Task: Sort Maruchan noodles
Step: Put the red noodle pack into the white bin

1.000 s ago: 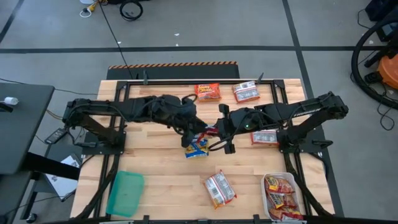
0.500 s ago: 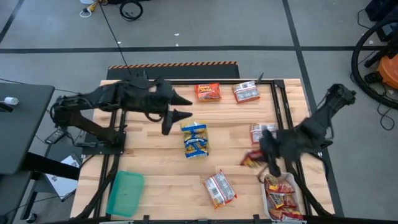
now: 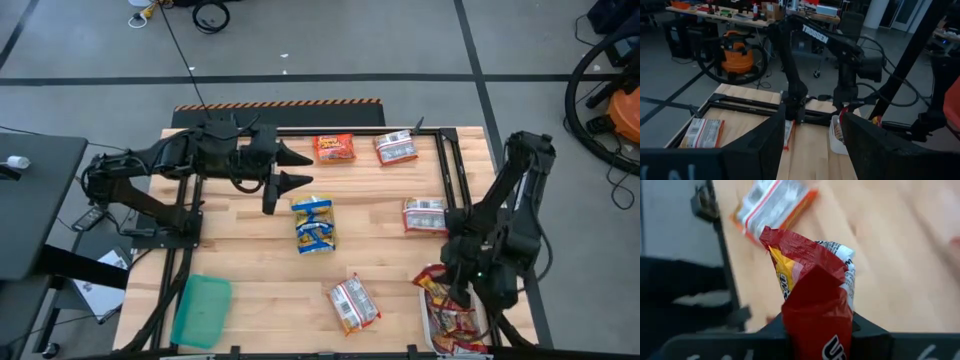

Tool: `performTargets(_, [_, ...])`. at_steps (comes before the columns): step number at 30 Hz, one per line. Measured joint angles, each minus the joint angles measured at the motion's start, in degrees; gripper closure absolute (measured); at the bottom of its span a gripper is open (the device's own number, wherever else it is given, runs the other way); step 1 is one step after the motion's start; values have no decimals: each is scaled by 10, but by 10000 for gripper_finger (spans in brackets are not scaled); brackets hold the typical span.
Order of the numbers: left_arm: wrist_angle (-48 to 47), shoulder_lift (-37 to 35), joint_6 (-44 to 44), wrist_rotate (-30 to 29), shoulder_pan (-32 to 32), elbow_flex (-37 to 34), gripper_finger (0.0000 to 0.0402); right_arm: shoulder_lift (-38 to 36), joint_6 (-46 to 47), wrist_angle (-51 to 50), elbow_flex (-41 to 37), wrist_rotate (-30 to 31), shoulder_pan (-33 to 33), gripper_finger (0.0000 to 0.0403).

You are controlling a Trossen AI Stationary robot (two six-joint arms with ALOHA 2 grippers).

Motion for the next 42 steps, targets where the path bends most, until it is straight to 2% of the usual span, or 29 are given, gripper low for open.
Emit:
performTargets(5, [-6, -1, -6, 0, -1, 0, 202, 62, 55, -24, 0, 46, 31, 345])
performTargets(9, [-11, -1, -6, 5, -1, 0, 202, 99, 135, -26, 0, 39, 64, 336])
performTargets(11, [-15, -1, -5, 8, -1, 0, 202, 109, 175, -24, 0, 15, 78, 325])
performTargets(13, [-19, -1, -5, 8, -1, 0, 202, 113, 187, -21, 0, -37, 84, 308])
performTargets(17, [-27, -1, -5, 9, -1, 0, 202, 80, 148, -24, 1, -125, 75, 263])
performTargets(19, [-27, -1, -5, 9, -1, 0, 203, 52, 112, -33, 10, -138, 58, 243])
performTargets(21, [-28, -1, -4, 9, -1, 0, 203, 23, 86, -34, 13, -118, 39, 237])
performTargets(23, [-33, -1, -4, 9, -1, 0, 203, 8, 56, -37, 13, -85, 25, 245])
performTargets(25, [-39, -1, -6, 9, -1, 0, 202, 6, 25, -47, 13, -78, 19, 268])
performTargets(32, [-59, -1, -9, 9, -23, 0, 203, 38, -28, -6, -16, -188, 11, 355])
performTargets(34, [-61, -1, -8, 9, -28, 0, 203, 42, -42, -12, -7, -193, -2, 379])
performTargets(36, [-62, -1, -7, 9, -31, 0, 203, 36, -53, -18, 10, -153, -16, 393])
performTargets(40, [-70, -1, -6, 5, -28, 0, 203, 23, -58, -35, 43, -42, -27, 394])
performTargets(42, [-75, -5, -6, -1, -28, 0, 203, 25, -47, -47, 42, -25, -13, 397])
